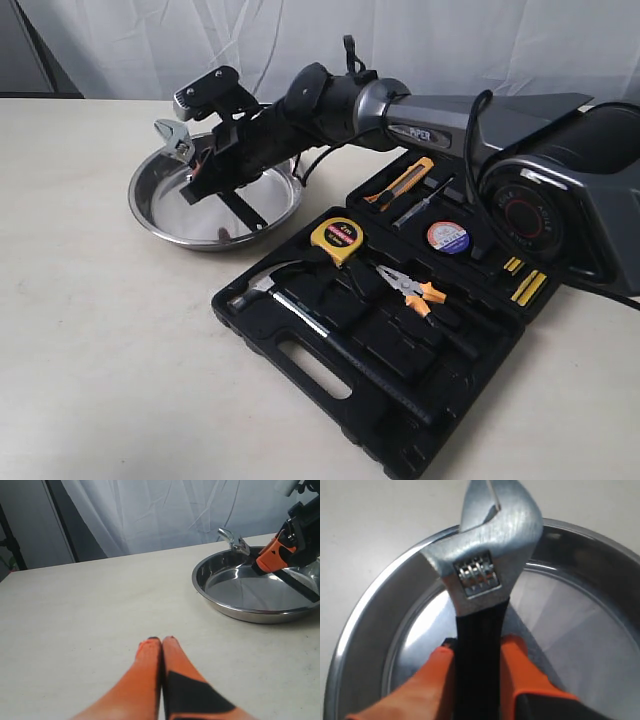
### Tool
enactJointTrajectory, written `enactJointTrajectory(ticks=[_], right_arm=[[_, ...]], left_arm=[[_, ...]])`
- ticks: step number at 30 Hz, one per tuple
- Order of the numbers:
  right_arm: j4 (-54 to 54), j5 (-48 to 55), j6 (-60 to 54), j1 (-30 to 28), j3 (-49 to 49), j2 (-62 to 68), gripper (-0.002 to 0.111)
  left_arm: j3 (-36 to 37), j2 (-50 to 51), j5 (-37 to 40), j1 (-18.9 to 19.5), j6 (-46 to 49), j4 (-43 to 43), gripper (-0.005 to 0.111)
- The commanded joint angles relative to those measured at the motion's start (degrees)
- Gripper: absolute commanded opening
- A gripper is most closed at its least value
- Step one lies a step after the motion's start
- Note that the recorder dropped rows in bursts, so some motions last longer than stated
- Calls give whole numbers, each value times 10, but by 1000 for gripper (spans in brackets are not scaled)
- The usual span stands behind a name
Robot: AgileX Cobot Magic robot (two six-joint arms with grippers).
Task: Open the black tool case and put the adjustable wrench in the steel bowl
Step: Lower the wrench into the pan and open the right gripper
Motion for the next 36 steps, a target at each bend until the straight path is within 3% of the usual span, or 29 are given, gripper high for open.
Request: enactJointTrajectory(ticks=[1, 10, 31, 33, 36], right_arm=[[-23, 26, 41, -2, -4, -7, -1], [-101, -32, 176, -3, -4, -7, -1], [-102, -34, 178, -9, -4, 44, -1], [-100, -34, 178, -9, -4, 44, 6], [-99, -33, 178, -9, -4, 44, 36]], left_arm=[[-1, -2, -6, -1, -2, -1, 0], [-1, -2, -6, -1, -2, -1, 0], [-1, -2, -6, -1, -2, -1, 0], [-1, -2, -6, -1, -2, -1, 0], [-1, -2, -6, -1, -2, -1, 0]])
